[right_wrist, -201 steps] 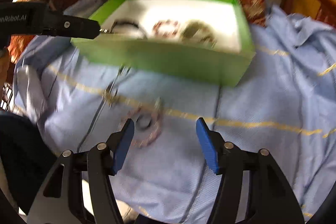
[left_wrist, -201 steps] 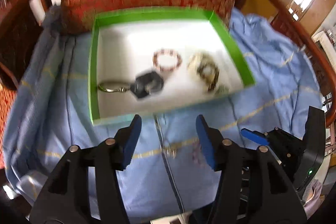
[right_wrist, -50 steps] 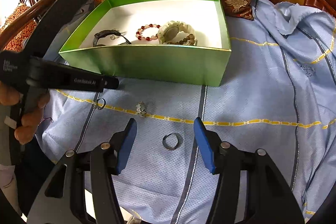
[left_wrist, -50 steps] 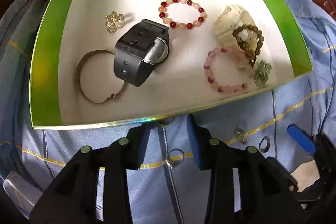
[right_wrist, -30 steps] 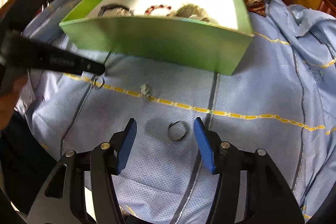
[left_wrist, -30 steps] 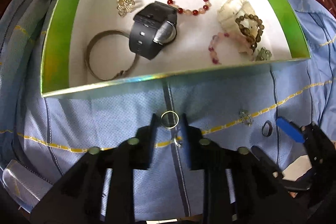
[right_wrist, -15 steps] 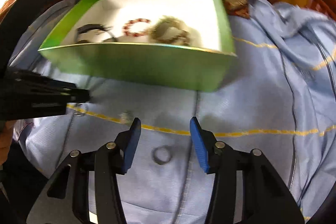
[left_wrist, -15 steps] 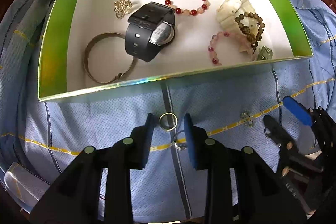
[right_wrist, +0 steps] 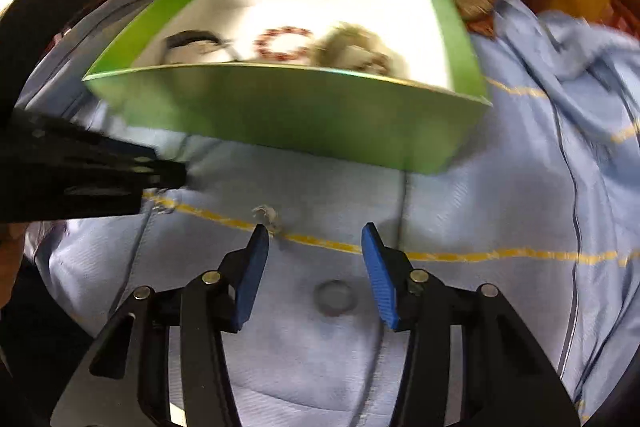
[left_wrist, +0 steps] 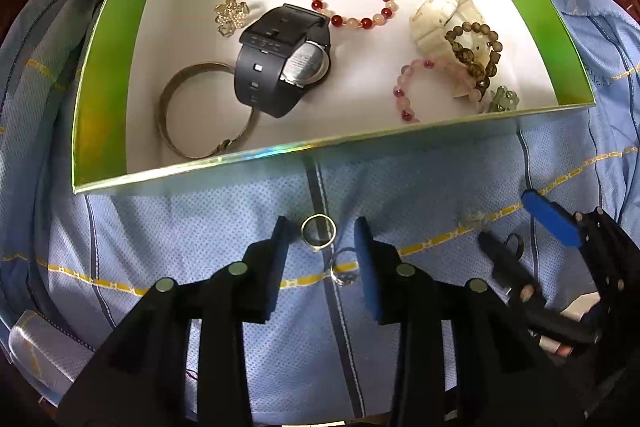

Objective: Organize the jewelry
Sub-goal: 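Move both tools down toward the rings lying on the cloth, then grasp a silver ring with the left tool while the right grasps the engraved gold ring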

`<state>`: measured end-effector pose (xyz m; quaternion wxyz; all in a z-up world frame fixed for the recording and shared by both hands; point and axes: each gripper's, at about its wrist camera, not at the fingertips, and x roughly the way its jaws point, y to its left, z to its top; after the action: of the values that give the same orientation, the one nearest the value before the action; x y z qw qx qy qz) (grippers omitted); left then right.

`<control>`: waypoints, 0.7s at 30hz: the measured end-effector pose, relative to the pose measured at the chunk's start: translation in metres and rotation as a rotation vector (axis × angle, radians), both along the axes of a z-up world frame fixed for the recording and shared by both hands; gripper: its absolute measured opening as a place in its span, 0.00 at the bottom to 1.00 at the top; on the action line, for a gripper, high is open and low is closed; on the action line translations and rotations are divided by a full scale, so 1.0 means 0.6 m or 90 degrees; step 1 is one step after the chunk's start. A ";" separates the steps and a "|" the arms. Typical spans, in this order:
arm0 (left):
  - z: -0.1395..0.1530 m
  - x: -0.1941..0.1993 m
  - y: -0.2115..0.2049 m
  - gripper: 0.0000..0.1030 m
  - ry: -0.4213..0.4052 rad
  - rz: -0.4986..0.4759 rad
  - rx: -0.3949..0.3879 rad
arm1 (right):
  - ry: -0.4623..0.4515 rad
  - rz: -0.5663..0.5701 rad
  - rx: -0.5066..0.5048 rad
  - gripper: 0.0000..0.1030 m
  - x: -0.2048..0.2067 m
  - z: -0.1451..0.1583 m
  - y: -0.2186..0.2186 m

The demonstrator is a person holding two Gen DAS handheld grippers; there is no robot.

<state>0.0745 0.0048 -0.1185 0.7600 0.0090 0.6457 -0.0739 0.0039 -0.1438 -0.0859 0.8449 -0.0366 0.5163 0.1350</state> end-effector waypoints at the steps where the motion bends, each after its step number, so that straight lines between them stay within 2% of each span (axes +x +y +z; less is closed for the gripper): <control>1: 0.000 0.000 0.001 0.33 0.000 0.000 0.000 | 0.003 -0.012 0.007 0.47 0.001 0.000 -0.012; 5: 0.007 -0.001 0.001 0.34 -0.004 0.003 -0.001 | -0.011 -0.018 -0.002 0.47 -0.003 0.010 -0.033; 8: 0.012 -0.001 0.000 0.36 -0.010 0.002 -0.003 | -0.014 0.006 0.012 0.47 -0.007 0.014 -0.031; 11: 0.018 -0.001 -0.001 0.36 -0.016 0.003 -0.006 | -0.015 0.035 0.034 0.47 -0.012 0.016 -0.015; 19: 0.022 0.003 -0.012 0.36 -0.021 -0.008 -0.004 | -0.020 0.078 0.017 0.47 0.008 -0.001 0.045; 21: 0.017 0.004 -0.016 0.36 -0.022 -0.010 0.004 | -0.018 0.080 0.007 0.41 0.014 -0.008 0.052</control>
<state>0.0769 -0.0047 -0.1081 0.7705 0.0176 0.6325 -0.0780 0.0124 -0.1129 -0.0908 0.8422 -0.0666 0.5001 0.1901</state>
